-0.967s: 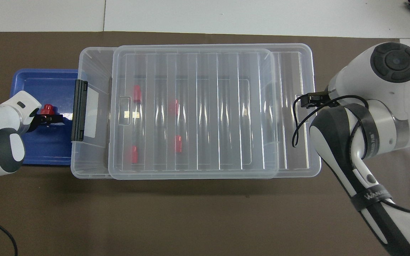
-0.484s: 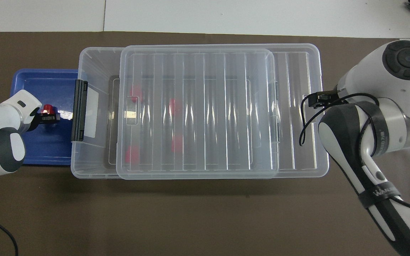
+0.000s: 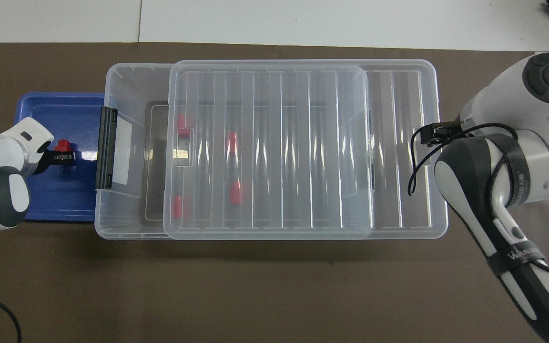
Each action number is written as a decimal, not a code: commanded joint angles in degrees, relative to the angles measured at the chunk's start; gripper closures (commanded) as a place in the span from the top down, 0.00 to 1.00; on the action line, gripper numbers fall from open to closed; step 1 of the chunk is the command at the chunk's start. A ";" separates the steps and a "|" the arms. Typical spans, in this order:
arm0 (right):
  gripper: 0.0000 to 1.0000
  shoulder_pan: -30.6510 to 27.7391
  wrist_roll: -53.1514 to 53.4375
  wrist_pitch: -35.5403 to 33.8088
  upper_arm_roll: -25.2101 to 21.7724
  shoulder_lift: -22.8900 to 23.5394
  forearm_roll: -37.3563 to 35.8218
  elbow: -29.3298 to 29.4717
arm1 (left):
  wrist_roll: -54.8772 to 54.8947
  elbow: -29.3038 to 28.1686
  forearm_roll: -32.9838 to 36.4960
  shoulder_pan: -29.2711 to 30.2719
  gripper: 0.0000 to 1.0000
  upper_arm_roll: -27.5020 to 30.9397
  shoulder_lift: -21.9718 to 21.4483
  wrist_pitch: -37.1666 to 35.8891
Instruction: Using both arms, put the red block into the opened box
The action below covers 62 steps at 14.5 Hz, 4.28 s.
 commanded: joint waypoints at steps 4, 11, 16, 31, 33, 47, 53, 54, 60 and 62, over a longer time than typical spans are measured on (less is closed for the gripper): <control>1.00 -2.24 -1.94 -1.38 0.29 -0.80 -2.41 -0.70 | 0.99 8.62 -0.53 -0.18 0.00 -0.16 -4.64 -17.31; 1.00 -4.00 -4.48 -1.47 0.29 -0.89 -2.41 -0.97 | -0.06 18.22 -0.18 -1.58 0.00 -0.77 -14.48 -41.76; 1.00 -6.02 -6.77 -1.38 0.38 -0.89 -2.41 -0.97 | -18.13 21.91 -0.26 -9.04 0.00 -4.11 -16.25 -49.07; 1.00 -8.13 -9.85 -1.55 0.29 -0.89 -2.41 -0.71 | -43.48 5.48 -0.88 -21.53 0.00 -4.56 -16.52 -21.75; 1.00 -7.96 -9.59 -1.64 0.38 -0.97 -2.41 -0.62 | -44.01 4.60 -0.88 -21.89 0.00 -4.56 -15.11 -19.02; 1.00 -8.75 -8.79 -16.56 0.12 -10.29 10.95 8.16 | -41.11 0.02 4.99 -22.76 0.00 -4.38 -6.24 -6.80; 1.00 -8.40 -5.82 -19.14 0.29 -10.55 10.95 10.20 | -41.72 0.29 7.82 -23.03 0.00 -4.38 -0.80 -1.36; 1.00 -8.22 -5.02 -18.70 0.38 -10.82 10.95 9.67 | -41.72 0.20 7.82 -23.20 0.00 -4.29 -0.09 -0.04; 1.00 -8.22 -5.01 -18.78 0.38 -10.99 10.86 9.67 | -41.64 0.20 8.96 -22.76 1.00 -4.29 0.71 0.59; 1.00 -8.22 -4.75 -19.39 0.38 -10.99 10.95 9.84 | -41.90 0.37 8.96 -22.76 1.00 -4.29 0.71 0.33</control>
